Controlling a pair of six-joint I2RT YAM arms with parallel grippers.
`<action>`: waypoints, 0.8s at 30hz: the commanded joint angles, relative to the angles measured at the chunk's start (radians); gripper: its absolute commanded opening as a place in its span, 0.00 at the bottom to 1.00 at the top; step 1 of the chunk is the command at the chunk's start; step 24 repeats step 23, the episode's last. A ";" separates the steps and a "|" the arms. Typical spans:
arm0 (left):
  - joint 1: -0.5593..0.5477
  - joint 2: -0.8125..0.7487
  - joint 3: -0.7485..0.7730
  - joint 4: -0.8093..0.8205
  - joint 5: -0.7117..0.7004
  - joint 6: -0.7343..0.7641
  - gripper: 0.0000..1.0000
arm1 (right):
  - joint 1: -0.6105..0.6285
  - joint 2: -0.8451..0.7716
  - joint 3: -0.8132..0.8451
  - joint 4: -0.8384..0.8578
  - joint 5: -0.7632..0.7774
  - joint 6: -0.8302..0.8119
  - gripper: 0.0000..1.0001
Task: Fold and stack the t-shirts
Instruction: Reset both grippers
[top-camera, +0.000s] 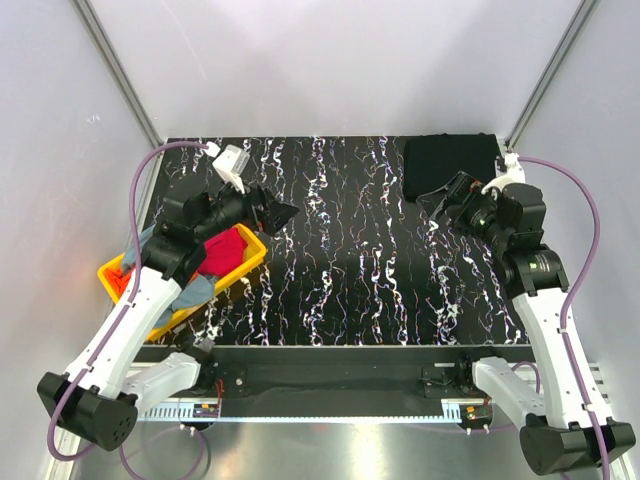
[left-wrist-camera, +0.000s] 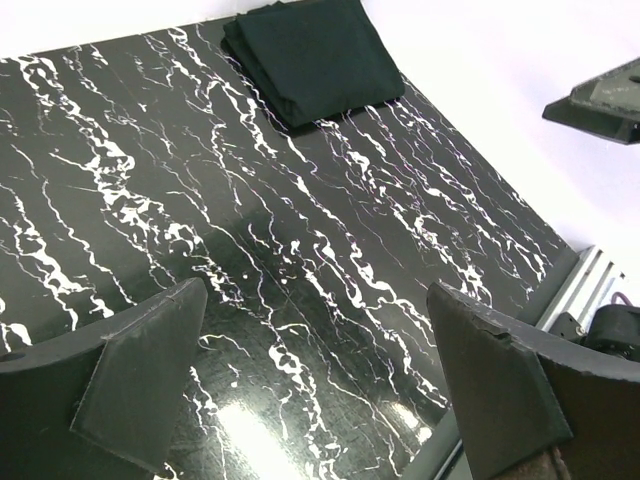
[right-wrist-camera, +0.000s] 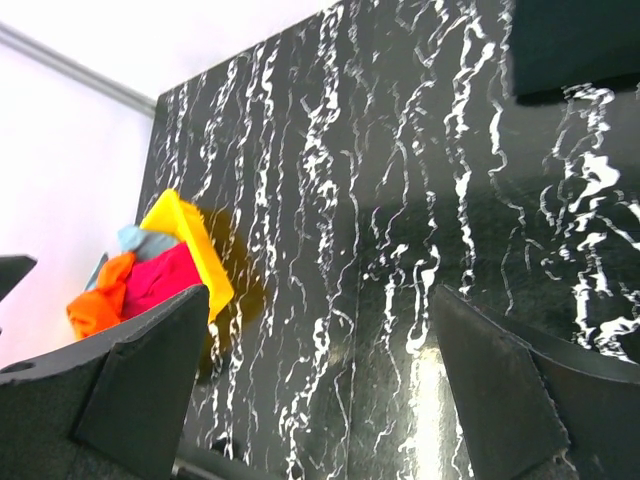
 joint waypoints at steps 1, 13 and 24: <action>0.015 -0.003 -0.001 0.072 0.036 -0.009 0.99 | -0.002 -0.015 0.004 0.018 0.073 0.006 0.99; 0.050 0.006 -0.013 0.106 0.088 -0.046 0.99 | -0.002 -0.048 0.013 0.017 0.100 -0.003 1.00; 0.052 -0.006 -0.019 0.114 0.087 -0.046 0.99 | -0.002 -0.070 0.020 0.020 0.126 -0.017 1.00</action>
